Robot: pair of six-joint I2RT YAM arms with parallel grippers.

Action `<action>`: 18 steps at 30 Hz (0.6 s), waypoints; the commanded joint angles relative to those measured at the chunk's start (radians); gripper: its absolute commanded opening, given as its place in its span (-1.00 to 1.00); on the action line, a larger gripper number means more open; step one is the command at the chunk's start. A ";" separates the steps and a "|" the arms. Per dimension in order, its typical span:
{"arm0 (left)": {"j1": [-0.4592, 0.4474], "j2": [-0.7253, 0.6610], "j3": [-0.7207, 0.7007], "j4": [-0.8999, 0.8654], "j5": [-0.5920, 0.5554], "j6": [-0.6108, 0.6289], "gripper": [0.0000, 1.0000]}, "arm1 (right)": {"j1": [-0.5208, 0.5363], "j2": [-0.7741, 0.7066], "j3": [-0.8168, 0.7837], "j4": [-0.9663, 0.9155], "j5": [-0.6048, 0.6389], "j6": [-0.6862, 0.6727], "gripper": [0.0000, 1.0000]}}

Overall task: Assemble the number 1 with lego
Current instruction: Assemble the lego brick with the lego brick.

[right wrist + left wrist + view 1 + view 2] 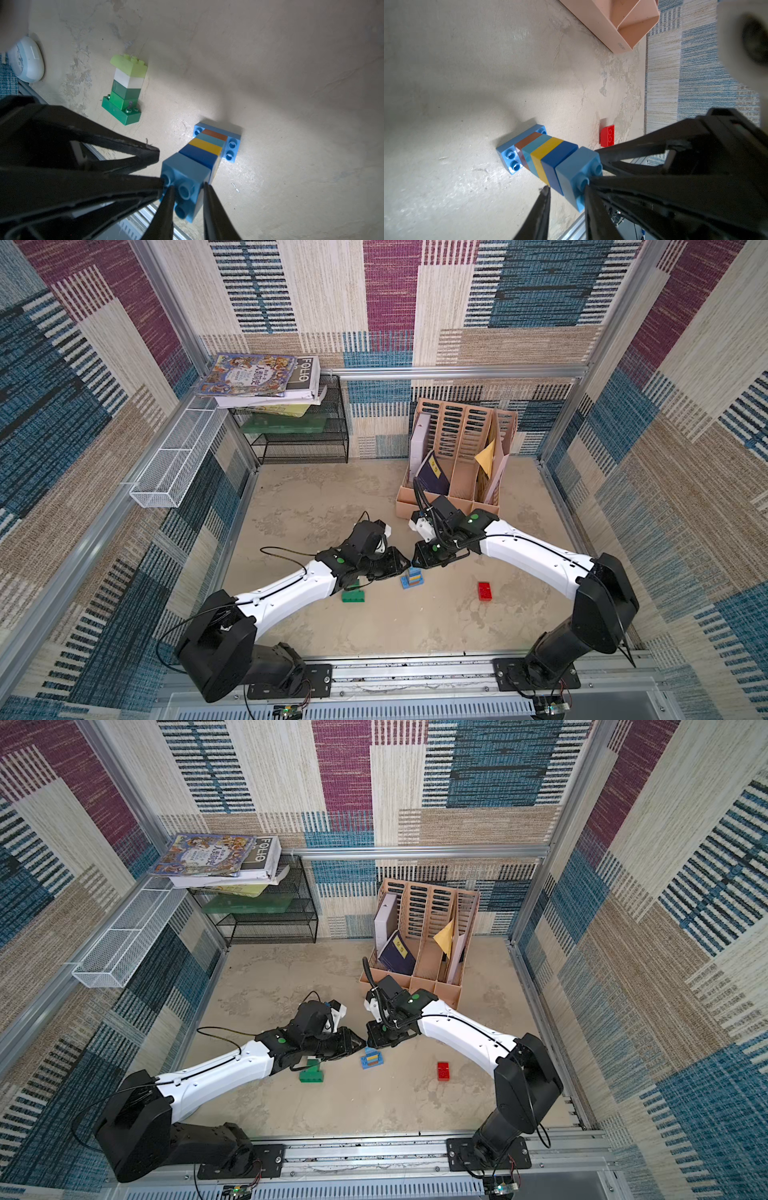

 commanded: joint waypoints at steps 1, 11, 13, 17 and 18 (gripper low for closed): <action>0.001 0.008 0.013 0.000 0.014 0.006 -0.40 | -0.005 0.007 -0.014 -0.062 0.062 -0.004 -0.49; 0.002 0.029 0.036 -0.053 0.021 0.009 -0.49 | -0.004 0.015 -0.043 -0.049 0.038 -0.021 -0.54; 0.002 0.036 0.046 -0.080 0.022 0.013 -0.51 | -0.004 0.022 -0.058 -0.044 0.034 -0.025 -0.54; 0.002 0.047 0.057 -0.122 0.020 0.015 -0.54 | -0.001 0.028 -0.090 -0.042 0.035 -0.033 -0.56; 0.002 0.049 0.058 -0.129 0.020 0.016 -0.55 | 0.001 0.029 -0.097 -0.042 0.036 -0.034 -0.56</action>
